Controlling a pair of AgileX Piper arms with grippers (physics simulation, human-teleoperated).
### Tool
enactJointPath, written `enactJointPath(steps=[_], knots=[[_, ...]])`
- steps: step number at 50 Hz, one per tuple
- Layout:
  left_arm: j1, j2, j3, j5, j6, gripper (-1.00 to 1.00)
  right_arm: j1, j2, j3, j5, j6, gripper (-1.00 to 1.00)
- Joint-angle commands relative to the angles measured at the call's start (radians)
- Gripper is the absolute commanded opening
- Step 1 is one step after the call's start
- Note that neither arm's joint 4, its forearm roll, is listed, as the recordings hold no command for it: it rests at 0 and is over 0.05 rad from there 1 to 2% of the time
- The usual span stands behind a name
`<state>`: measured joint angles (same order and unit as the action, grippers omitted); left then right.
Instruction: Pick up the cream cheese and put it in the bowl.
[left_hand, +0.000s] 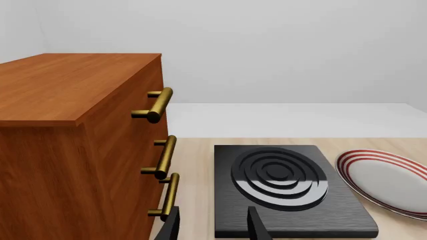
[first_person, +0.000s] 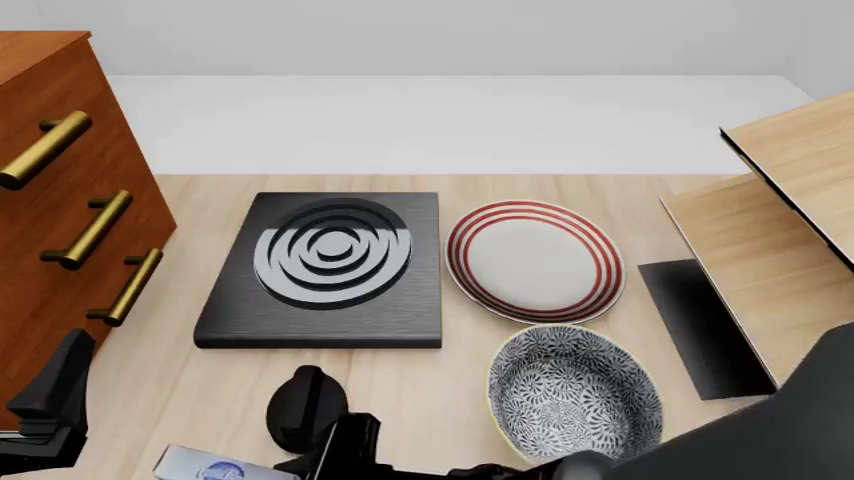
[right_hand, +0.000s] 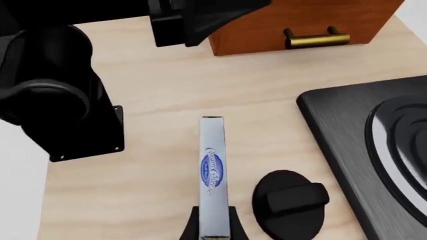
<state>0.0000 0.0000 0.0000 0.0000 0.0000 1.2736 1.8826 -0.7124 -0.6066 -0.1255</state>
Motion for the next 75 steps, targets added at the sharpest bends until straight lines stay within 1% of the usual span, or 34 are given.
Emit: enactJointPath(steps=[1,7,11,21,26,30,32,33,34,38,42,47,49,51,56,61,65,67,68,72,73,75], knots=[[0.000,0.000,0.000,0.000,0.000,1.00,0.006,-0.082,0.055,0.000,0.002,-1.00],[0.000,0.000,0.000,0.000,0.000,1.00,0.010,-0.125,0.093,0.006,0.001,-1.00],[0.000,0.000,0.000,0.000,0.000,1.00,-0.004,-0.153,0.126,0.001,-0.004,-1.00],[0.000,0.000,0.000,0.000,0.000,1.00,-0.004,-0.265,0.195,0.030,-0.012,-1.00],[0.000,0.000,0.000,0.000,0.000,1.00,-0.002,-0.337,0.224,0.068,-0.014,-1.00],[0.000,0.000,0.000,0.000,0.000,1.00,-0.012,-0.426,0.262,0.115,-0.030,-1.00],[0.000,0.000,0.000,0.000,0.000,1.00,-0.016,-0.441,0.267,0.126,-0.035,-1.00],[0.000,0.000,0.000,0.000,0.000,1.00,-0.028,-0.481,0.285,0.150,-0.039,-1.00],[0.000,0.000,0.000,0.000,0.000,1.00,-0.028,-0.482,0.285,0.150,-0.039,-1.00],[0.000,0.000,0.000,0.000,0.000,1.00,-0.055,-0.569,0.322,0.203,-0.050,-1.00],[0.000,0.000,0.000,0.000,0.000,1.00,-0.085,-0.661,0.356,0.263,-0.050,-1.00],[0.000,0.000,0.000,0.000,0.000,1.00,-0.131,-0.778,0.400,0.341,-0.068,-1.00],[0.000,0.000,0.000,0.000,0.000,1.00,-0.148,-0.831,0.412,0.380,-0.063,-1.00],[0.000,0.000,0.000,0.000,0.000,1.00,-0.153,-0.843,0.416,0.391,-0.067,-1.00],[0.000,0.000,0.000,0.000,0.000,1.00,-0.203,-0.962,0.452,0.484,-0.085,-1.00],[0.000,0.000,0.000,0.000,0.000,1.00,-0.259,-1.114,0.459,0.635,-0.101,-1.00],[0.000,0.000,0.000,0.000,0.000,1.00,-0.317,-1.238,0.462,0.768,-0.134,-1.00],[0.000,0.000,0.000,0.000,0.000,1.00,-0.331,-1.276,0.454,0.818,-0.133,-1.00],[0.000,0.000,0.000,0.000,0.000,1.00,-0.347,-1.301,0.455,0.847,-0.145,-1.00],[0.000,0.000,0.000,0.000,0.000,1.00,-0.382,-1.367,0.447,0.940,-0.157,-1.00],[0.000,0.000,0.000,0.000,0.000,1.00,-0.382,-1.368,0.447,0.941,-0.157,-1.00],[0.000,0.000,0.000,0.000,0.000,1.00,-0.403,-1.400,0.443,0.986,-0.166,-1.00]])
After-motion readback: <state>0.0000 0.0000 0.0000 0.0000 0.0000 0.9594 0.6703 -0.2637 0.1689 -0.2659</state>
